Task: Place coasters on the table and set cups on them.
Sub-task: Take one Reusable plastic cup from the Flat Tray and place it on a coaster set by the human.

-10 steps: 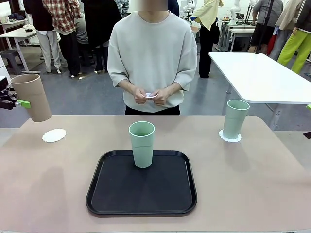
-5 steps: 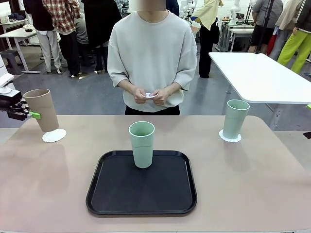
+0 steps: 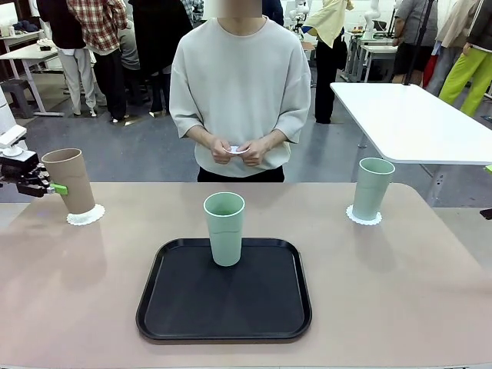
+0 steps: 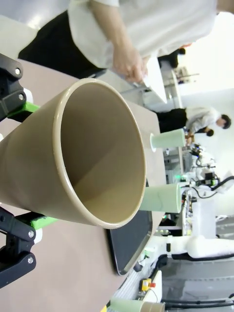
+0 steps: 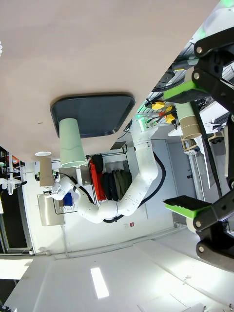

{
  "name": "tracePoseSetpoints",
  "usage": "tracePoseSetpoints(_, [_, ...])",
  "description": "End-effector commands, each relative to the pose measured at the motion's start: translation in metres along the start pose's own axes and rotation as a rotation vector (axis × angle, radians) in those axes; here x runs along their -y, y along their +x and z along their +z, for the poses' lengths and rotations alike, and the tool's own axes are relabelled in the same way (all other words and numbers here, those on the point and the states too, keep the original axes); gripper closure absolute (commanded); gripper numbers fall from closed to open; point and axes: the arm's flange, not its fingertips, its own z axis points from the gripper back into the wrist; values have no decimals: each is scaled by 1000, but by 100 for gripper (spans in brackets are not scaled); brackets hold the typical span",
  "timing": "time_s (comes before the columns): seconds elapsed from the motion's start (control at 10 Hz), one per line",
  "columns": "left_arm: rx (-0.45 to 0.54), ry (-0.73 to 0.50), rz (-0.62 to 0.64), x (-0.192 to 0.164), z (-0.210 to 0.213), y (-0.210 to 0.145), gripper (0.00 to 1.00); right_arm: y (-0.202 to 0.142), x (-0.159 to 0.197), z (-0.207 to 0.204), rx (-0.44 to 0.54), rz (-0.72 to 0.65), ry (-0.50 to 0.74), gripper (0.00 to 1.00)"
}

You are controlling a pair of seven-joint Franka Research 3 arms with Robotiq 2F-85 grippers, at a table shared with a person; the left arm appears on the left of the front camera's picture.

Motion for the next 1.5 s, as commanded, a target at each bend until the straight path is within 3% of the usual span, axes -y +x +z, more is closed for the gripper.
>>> tracePoseSetpoints(0.0, [-9, -8, 10, -8, 1, -5, 12, 0, -1, 0, -2, 2, 8, 0])
tracePoseSetpoints(0.6, [-43, -15, 17, -8, 0, -23, 12, 0, -1, 0, -2, 2, 8, 0])
tracePoseSetpoints(0.7, [-32, -28, 14, -10, -1, -24, 1, 0, -1, 0, -2, 2, 8, 0])
tracePoseSetpoints(1.4, [-71, -75, 36, -6, 12, -19, 0, 0, -1, 0, -2, 2, 8, 0])
